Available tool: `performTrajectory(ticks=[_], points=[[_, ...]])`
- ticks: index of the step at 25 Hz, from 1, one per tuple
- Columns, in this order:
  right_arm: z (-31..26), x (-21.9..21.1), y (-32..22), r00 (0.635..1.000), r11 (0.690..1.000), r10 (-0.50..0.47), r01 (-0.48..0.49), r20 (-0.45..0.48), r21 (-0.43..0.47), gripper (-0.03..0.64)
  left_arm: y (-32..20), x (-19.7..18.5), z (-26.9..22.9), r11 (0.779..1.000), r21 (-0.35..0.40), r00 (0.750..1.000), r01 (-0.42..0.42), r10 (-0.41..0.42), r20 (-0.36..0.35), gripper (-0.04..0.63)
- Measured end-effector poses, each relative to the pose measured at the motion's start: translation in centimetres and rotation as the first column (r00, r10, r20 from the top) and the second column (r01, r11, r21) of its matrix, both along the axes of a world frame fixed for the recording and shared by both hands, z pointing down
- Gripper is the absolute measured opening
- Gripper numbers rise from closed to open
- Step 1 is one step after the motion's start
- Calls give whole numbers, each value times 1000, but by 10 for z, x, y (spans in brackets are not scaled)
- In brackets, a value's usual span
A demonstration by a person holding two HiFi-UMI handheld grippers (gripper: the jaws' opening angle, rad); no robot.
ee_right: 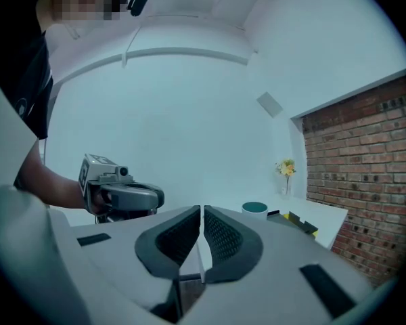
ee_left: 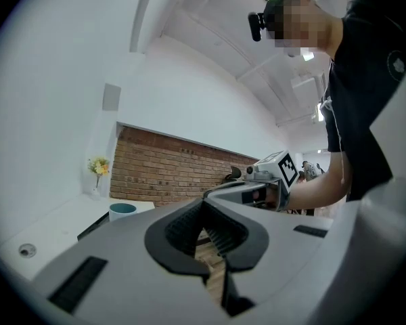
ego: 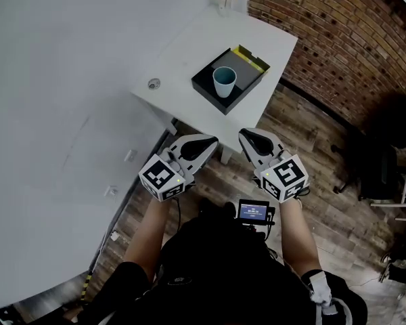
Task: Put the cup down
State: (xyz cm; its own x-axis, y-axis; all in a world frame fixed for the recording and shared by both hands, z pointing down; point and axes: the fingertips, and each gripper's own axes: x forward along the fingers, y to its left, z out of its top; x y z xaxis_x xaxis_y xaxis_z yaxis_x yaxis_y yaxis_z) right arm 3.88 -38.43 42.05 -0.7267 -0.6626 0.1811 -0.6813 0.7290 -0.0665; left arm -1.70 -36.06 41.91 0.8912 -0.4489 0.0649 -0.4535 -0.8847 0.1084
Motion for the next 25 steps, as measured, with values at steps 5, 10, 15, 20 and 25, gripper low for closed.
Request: performTrajectory(ticks=[5, 10, 15, 20, 25], points=[[-10, -3, 18, 1000, 1000, -5, 5, 1, 17, 17, 17, 0, -2, 1000, -10, 1000, 6, -6, 0, 8], [-16, -9, 31, 1000, 1000, -24, 24, 19, 6, 14, 27, -3, -6, 1000, -8, 1000, 5, -5, 1, 8], [-11, -10, 33, 999, 1000, -23, 24, 48, -17, 14, 22, -6, -7, 1000, 4, 1000, 16, -17, 19, 8], [-10, -8, 32, 999, 1000, -13, 14, 48, -16, 14, 24, 1, -8, 1000, 1, 1000, -6, 6, -3, 8], [-6, -4, 31, 998, 1000, 16, -15, 56, -25, 14, 24, 1, -5, 1000, -9, 1000, -3, 3, -7, 8]])
